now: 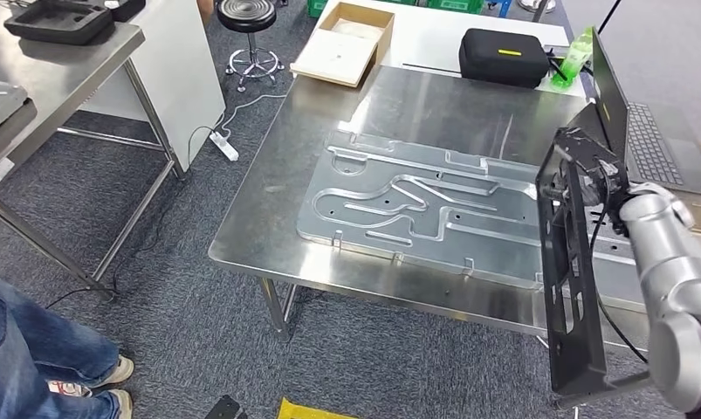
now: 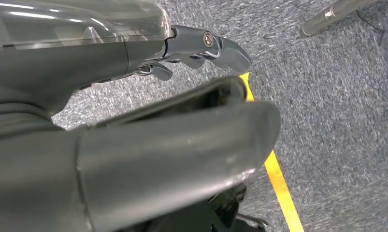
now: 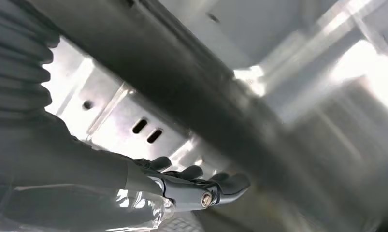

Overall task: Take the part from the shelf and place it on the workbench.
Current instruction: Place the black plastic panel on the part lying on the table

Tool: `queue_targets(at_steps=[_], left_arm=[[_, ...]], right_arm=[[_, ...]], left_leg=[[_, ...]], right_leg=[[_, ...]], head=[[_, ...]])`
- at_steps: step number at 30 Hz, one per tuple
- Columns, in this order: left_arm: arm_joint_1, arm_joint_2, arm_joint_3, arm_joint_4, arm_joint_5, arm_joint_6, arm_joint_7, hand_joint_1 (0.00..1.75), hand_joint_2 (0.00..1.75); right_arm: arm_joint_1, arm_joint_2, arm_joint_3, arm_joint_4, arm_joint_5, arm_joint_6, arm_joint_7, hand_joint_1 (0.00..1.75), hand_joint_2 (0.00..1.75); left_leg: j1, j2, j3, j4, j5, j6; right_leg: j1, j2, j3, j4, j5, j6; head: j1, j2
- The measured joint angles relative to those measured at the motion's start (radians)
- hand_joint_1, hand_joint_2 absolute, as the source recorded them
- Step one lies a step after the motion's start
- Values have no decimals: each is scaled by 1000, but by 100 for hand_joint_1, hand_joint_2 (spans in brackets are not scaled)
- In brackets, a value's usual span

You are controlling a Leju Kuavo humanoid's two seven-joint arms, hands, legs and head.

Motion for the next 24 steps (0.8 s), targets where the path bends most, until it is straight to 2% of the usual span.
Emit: queue_targets(at_steps=[2,3,5,7,8,10,12,13,14,16,17,18,20,22,24], left_arm=[[2,-2,0,0,0,-4,-7,0,0],[4,-3,1,1,1,-5,-9,0,0],[9,-5,4,1,3,-5,-11,0,0],[12,-6,6,1,3,-4,-13,0,0],[13,-6,7,1,3,-4,-14,0,0],[13,-6,10,1,3,-3,-16,0,0],[15,-6,12,1,3,-3,-16,0,0],[17,-7,14,1,3,-3,-17,0,0],[19,-7,14,2,3,-2,-17,0,0],[21,-7,17,2,4,4,-17,0,0],[20,-7,19,2,4,8,-17,0,0],[20,-8,21,2,4,11,-17,0,0],[21,-9,23,2,4,15,-16,0,0],[22,-11,24,2,4,17,-15,0,0],[22,-13,25,2,3,18,-16,0,0]], right_arm=[[-59,-26,57,7,81,67,3,0,175],[-90,-37,89,9,116,81,7,0,175],[-149,-49,152,12,171,89,15,0,175],[-198,-51,206,14,212,104,22,0,175],[-217,-51,232,16,226,116,24,0,175],[-250,-50,277,20,245,142,25,0,175],[-270,-48,312,25,257,159,27,0,175],[-276,-47,325,28,263,165,30,0,175],[-279,-46,335,31,269,165,34,0,175],[-282,-46,352,35,279,138,50,0,87],[-283,-46,357,37,283,108,61,0,44],[-281,-46,361,39,286,71,71,0,0],[-273,-46,364,43,288,2,83,0,0],[-259,-46,365,48,287,-27,83,0,87],[-249,-48,366,55,288,7,60,0,175]], left_leg=[[-7,-4,-4,0,-1,0],[-9,-6,-9,1,-1,-2],[-12,-7,-18,0,0,-8],[-13,-5,-21,3,-7,-18],[-14,-3,-28,20,-20,-23],[-10,0,-74,114,-66,-33],[-4,1,-146,238,-108,-39],[-2,2,-169,269,-106,-42],[0,2,-172,261,-84,-43],[2,3,-133,151,-7,-42],[1,3,-106,90,20,-39],[0,3,-87,47,35,-36],[-4,2,-73,19,35,-30],[-3,3,-69,6,41,-20],[0,4,-63,-7,49,-8]], right_leg=[[10,0,50,-122,59,-21],[13,-1,64,-162,72,-29],[16,-2,67,-187,73,-35],[10,-1,72,-201,76,-36],[7,-3,78,-209,77,-38],[5,-7,88,-217,76,-42],[7,-9,90,-215,72,-45],[8,-9,90,-213,69,-46],[8,-9,91,-209,66,-45],[7,-9,92,-199,56,-42],[8,-8,91,-192,52,-39],[9,-8,88,-187,48,-36],[9,-6,83,-184,48,-27],[5,-5,82,-185,47,-17],[1,-4,63,-145,19,-7]], head=[[0,0],[0,0],[0,0],[0,0],[-1,0],[-2,0],[-2,0],[-2,0],[-2,0],[-2,0],[-2,0],[-2,0],[-2,0],[-2,0],[-2,0]])
